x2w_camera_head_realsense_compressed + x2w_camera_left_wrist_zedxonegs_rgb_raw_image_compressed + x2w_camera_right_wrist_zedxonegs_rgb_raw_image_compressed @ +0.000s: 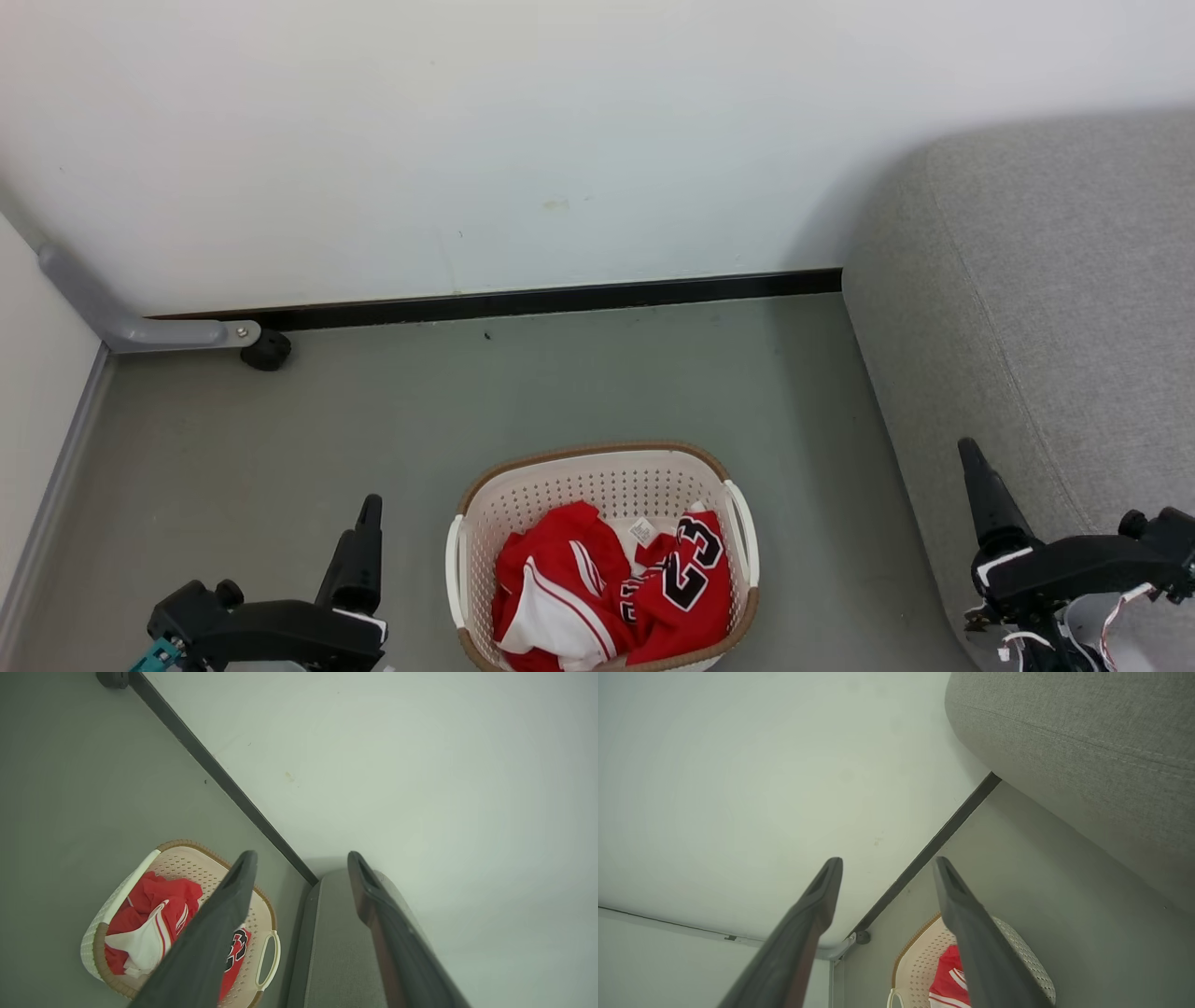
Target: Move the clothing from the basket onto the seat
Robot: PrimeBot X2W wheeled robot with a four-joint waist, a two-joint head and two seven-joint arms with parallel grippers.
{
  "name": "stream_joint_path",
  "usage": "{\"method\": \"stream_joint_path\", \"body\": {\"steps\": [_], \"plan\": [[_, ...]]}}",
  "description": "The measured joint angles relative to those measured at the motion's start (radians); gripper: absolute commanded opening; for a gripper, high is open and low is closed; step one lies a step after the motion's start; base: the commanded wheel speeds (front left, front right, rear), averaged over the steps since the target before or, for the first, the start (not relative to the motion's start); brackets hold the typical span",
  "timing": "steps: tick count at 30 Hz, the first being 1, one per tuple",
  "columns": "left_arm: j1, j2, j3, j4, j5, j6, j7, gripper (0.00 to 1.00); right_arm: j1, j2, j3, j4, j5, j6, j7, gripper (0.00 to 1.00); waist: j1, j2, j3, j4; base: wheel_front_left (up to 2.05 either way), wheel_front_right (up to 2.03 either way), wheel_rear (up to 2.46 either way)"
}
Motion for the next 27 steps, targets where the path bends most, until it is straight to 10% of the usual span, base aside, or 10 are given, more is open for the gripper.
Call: {"method": "stream_joint_path", "body": {"steps": [27], "plan": [[-0.038,0.019,-0.041,0.030,0.430,0.054,-0.087,1.00,-0.099,-0.067,0.174,0.103,-0.351,-0.039,-0.111,1.00,0.0000,0.0000,0.000,0.007,0.00,0.00,0.00]]}}
